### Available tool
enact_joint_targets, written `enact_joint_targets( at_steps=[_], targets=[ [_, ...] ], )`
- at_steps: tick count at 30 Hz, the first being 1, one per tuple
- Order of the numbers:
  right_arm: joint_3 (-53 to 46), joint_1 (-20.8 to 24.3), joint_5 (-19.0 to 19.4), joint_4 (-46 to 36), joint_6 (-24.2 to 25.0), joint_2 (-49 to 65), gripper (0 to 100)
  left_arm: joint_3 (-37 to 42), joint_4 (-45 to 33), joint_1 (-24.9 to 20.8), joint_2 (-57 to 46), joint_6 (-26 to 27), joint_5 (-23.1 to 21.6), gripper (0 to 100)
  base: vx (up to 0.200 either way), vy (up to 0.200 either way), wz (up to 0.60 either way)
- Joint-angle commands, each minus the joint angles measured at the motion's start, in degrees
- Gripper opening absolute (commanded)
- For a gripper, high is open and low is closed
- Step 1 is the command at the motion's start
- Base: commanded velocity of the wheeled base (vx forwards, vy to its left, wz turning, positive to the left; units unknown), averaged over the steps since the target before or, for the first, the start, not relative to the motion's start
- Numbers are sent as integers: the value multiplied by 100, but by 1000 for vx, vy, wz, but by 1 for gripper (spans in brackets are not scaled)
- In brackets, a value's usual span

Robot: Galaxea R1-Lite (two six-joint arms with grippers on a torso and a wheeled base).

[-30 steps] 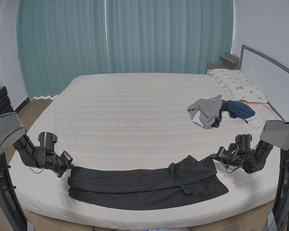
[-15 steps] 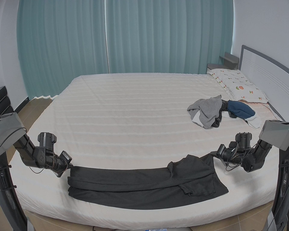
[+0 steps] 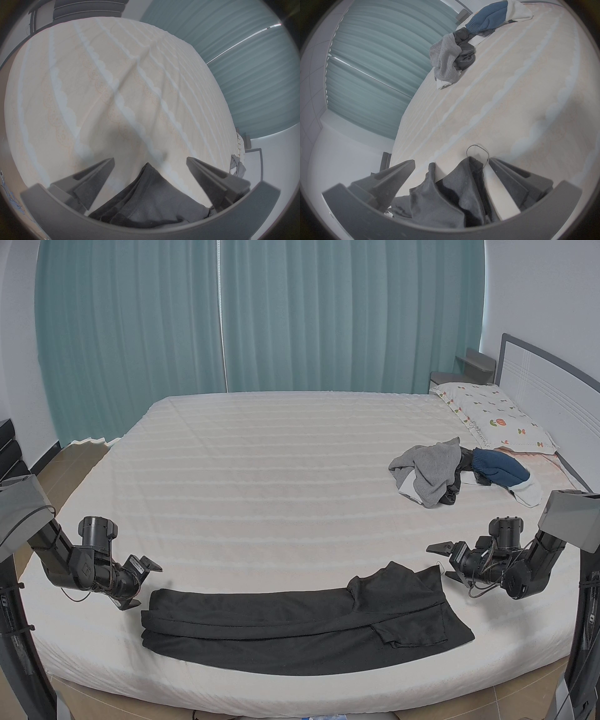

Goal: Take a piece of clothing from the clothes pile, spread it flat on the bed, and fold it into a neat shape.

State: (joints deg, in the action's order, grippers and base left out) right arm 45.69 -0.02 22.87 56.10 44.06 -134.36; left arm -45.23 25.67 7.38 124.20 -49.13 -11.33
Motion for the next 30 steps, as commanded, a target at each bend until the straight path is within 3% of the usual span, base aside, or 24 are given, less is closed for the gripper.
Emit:
enact_joint_targets(
  at_steps=[1,6,16,17,30],
  targets=[
    [-359,-15,-11,6,129,508,100,436,-19,-8,-458,26,-80,100,0,0,0],
    [-737,55,-72,-20,129,965,100,1183,-1,-149,-906,167,-151,100,0,0,0],
    [-1080,301,-380,-47,138,1088,100,1332,-10,-316,-1047,149,-151,100,0,0,0],
    [-1150,310,-397,-20,147,1105,100,1323,-10,-324,-1029,149,-151,0,0,0,0],
    [-1625,459,-450,-99,156,1685,100,1315,-19,-333,-1064,167,-98,0,0,0,0]
  ],
)
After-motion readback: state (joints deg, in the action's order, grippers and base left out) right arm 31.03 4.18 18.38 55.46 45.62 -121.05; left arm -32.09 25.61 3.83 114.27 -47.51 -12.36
